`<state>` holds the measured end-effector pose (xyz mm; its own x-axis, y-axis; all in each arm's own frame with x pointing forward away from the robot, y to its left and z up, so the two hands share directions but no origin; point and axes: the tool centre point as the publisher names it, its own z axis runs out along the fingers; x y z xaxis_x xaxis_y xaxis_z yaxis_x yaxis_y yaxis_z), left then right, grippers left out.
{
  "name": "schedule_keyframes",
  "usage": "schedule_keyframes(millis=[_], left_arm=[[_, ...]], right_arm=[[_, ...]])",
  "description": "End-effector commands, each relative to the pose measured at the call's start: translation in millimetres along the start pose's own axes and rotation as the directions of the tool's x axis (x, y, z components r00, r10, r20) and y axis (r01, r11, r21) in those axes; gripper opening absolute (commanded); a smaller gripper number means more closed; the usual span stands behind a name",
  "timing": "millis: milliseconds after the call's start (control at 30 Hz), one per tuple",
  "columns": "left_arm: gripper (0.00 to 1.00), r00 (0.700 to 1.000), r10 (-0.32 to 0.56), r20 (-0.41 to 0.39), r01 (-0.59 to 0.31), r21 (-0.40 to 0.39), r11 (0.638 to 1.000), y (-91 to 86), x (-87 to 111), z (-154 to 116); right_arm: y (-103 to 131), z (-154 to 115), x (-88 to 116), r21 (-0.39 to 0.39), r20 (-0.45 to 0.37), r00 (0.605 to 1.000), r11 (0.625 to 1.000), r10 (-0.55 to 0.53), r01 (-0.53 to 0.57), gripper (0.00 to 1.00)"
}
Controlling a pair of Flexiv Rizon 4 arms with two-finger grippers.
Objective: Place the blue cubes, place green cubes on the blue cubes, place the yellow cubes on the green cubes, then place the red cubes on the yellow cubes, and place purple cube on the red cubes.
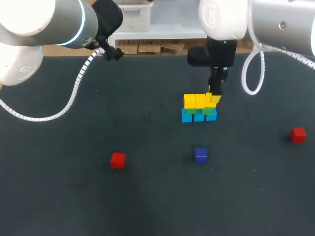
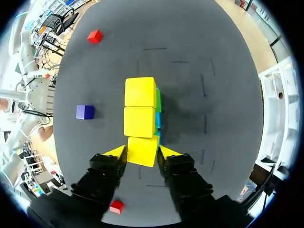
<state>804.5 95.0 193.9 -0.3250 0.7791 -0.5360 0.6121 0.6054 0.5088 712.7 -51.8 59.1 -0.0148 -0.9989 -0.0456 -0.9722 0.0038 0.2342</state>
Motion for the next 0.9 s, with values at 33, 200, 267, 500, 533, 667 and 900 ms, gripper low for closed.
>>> schedule_keyframes(millis=[33, 200, 267, 500, 533, 667, 900], left_arm=[[1.0, 1.0, 0.002, 0.0, -0.002, 0.004, 1.0, 1.3, -0.5, 1], [1.0, 1.0, 0.002, 0.0, -0.002, 0.004, 1.0, 1.3, -0.5, 1], [1.0, 1.0, 0.002, 0.0, -0.002, 0.004, 1.0, 1.3, -0.5, 1], [1.0, 1.0, 0.002, 0.0, -0.002, 0.004, 1.0, 1.3, -0.5, 1], [1.0, 1.0, 0.002, 0.0, -0.002, 0.004, 1.0, 1.3, -0.5, 1], [1.0, 1.0, 0.002, 0.0, -0.002, 0.004, 1.0, 1.3, -0.5, 1], [1.0, 1.0, 0.002, 0.0, -0.002, 0.004, 1.0, 1.3, -0.5, 1]], right_arm=[[-3, -1, 0, -0.004, 0.006, 1.0, 1.0, 0.005, -0.005, 1.0], [-4, -1, -1, 0.012, 0.025, 1.0, 1.0, 0.002, -0.003, 1.0], [-3, -2, -1, 0.018, 0.029, 1.0, 1.0, -0.006, 0.005, 1.0], [-3, -17, 9, 0.075, 0.044, 0.999, 0.997, -0.008, 0.005, 1.0], [-3, -21, 12, 0.087, 0.05, 0.999, 0.996, -0.001, -0.003, 1.0], [-6, -33, 30, 0.148, 0.068, 0.997, 0.988, 0.038, -0.047, 1.0], [9, -44, 58, 0.194, 0.122, 0.991, 0.977, 0.063, -0.087, 1.0]])
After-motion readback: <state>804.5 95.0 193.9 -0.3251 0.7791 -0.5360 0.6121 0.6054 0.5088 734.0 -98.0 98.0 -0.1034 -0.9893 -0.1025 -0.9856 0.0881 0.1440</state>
